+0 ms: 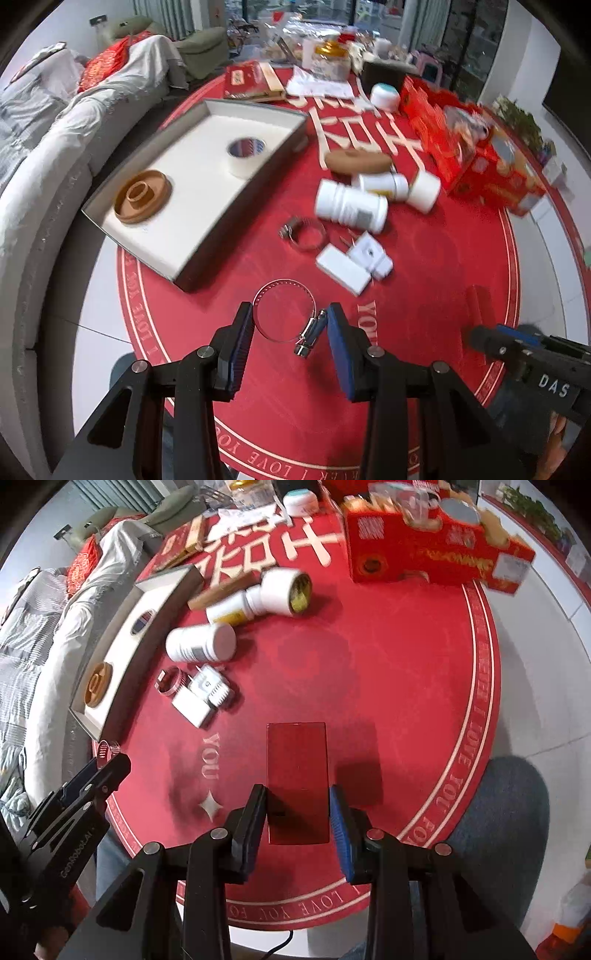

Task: Organize rigid objects
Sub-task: 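Carry hose clamp and red block with both tools over the white tray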

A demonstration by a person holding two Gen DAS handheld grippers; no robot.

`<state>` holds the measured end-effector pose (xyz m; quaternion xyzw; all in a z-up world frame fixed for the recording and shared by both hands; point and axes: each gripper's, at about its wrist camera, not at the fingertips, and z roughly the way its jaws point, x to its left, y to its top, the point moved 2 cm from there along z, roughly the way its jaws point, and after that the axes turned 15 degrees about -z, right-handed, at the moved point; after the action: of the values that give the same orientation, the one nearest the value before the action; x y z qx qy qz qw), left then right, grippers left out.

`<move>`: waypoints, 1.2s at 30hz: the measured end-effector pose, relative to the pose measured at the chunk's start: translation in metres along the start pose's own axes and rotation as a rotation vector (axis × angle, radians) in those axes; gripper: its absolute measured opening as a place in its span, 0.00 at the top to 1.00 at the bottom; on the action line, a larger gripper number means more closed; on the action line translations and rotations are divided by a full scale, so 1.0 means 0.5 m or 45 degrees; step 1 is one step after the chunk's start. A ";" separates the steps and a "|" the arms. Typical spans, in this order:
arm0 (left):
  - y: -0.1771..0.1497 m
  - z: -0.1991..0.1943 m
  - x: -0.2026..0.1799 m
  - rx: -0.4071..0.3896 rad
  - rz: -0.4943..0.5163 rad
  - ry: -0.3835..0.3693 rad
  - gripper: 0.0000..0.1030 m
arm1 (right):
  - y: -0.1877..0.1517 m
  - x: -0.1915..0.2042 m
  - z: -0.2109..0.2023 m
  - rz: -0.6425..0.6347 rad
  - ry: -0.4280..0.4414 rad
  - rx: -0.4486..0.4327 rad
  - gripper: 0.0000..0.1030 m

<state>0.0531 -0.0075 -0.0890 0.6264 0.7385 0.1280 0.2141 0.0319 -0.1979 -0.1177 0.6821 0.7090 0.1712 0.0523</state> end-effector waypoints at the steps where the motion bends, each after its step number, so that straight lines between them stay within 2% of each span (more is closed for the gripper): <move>1: 0.012 -0.006 0.003 -0.011 -0.013 -0.002 0.58 | 0.012 0.003 -0.007 -0.011 -0.005 -0.013 0.65; 5: 0.070 -0.035 0.018 -0.060 -0.075 -0.020 0.58 | 0.073 0.019 -0.045 -0.066 -0.021 -0.080 0.65; 10: 0.171 -0.094 0.053 -0.172 -0.139 -0.023 0.58 | 0.178 0.067 -0.109 -0.168 -0.047 -0.203 0.65; 17: 0.305 -0.158 0.146 -0.336 -0.233 0.062 0.58 | 0.313 0.152 -0.184 -0.293 -0.046 -0.341 0.65; 22: 0.363 -0.164 0.191 -0.378 -0.289 0.103 0.58 | 0.396 0.216 -0.204 -0.352 0.000 -0.383 0.65; 25: 0.380 -0.151 0.202 -0.374 -0.311 0.114 0.58 | 0.437 0.264 -0.208 -0.413 0.001 -0.414 0.65; 30: 0.396 -0.097 0.212 -0.326 -0.342 0.143 0.58 | 0.483 0.314 -0.178 -0.450 0.036 -0.406 0.65; 36: 0.393 -0.003 0.212 -0.220 -0.342 0.182 0.58 | 0.508 0.354 -0.085 -0.470 0.063 -0.326 0.65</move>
<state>0.2104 0.1323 -0.0144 0.4907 0.8151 0.2055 0.2293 0.2488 -0.0282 0.0304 0.5242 0.7953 0.2639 0.1516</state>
